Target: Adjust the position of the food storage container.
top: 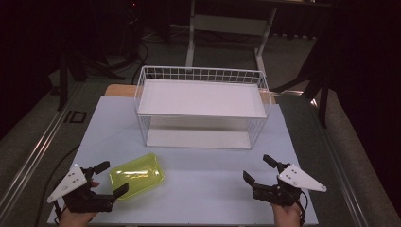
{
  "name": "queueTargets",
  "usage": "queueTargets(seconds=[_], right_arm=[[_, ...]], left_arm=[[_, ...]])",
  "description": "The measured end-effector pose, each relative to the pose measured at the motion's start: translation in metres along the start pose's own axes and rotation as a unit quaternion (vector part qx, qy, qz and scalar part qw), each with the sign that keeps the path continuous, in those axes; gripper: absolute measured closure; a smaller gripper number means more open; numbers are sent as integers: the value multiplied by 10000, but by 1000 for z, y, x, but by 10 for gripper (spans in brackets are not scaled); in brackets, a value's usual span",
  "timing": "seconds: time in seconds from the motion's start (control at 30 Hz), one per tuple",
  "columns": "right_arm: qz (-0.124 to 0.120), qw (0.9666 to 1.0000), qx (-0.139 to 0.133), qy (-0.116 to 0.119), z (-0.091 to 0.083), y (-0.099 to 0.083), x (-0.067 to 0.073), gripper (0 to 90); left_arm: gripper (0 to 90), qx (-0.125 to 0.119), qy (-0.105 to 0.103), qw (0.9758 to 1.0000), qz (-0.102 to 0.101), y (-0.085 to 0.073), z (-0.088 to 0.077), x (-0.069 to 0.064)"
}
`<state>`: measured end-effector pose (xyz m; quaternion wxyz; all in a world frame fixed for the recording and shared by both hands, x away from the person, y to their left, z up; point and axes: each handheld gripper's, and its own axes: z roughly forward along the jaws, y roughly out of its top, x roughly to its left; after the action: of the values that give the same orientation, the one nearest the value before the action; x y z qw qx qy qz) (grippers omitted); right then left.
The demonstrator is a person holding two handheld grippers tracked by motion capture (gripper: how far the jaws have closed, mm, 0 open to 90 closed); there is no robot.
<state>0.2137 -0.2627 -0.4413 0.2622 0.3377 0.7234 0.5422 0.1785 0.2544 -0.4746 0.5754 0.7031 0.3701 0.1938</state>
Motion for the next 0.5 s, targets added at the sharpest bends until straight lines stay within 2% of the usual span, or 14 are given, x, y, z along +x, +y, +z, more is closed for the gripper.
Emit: queueTargets(seconds=[0.03,0.07,0.1,0.13,0.2,0.23,0.3,0.37,0.4,0.43,0.5], right_arm=[[17,10000,9,31,1,0,0,130],[27,10000,37,42,1,0,-1,131],[56,10000,44,67,2,0,0,131],[75,9999,72,108,3,-1,-1,132],[75,9998,112,118,4,-1,0,134],[92,9998,130,128,4,-1,0,133],[105,9998,124,140,5,-1,1,133],[101,9998,138,141,5,-1,2,133],[114,9997,148,157,5,0,2,133],[114,9997,148,157,5,0,2,133],[97,9996,159,191,6,0,4,134]], left_arm=[[10,0,0,10000,0,0,0,0],[32,123,-68,9999,2,1,-1,4],[69,123,-68,9999,2,1,-1,4],[73,254,-24,9996,73,-1,-4,8],[92,315,-10,9995,33,-3,-9,14],[157,333,-12,9994,37,-4,-12,16],[194,371,30,9993,17,-6,-19,20],[320,481,49,9988,20,-8,-26,24],[369,572,122,9983,36,-10,-29,26],[418,572,122,9983,36,-10,-29,26],[538,821,231,9964,-32,-16,-37,33]])
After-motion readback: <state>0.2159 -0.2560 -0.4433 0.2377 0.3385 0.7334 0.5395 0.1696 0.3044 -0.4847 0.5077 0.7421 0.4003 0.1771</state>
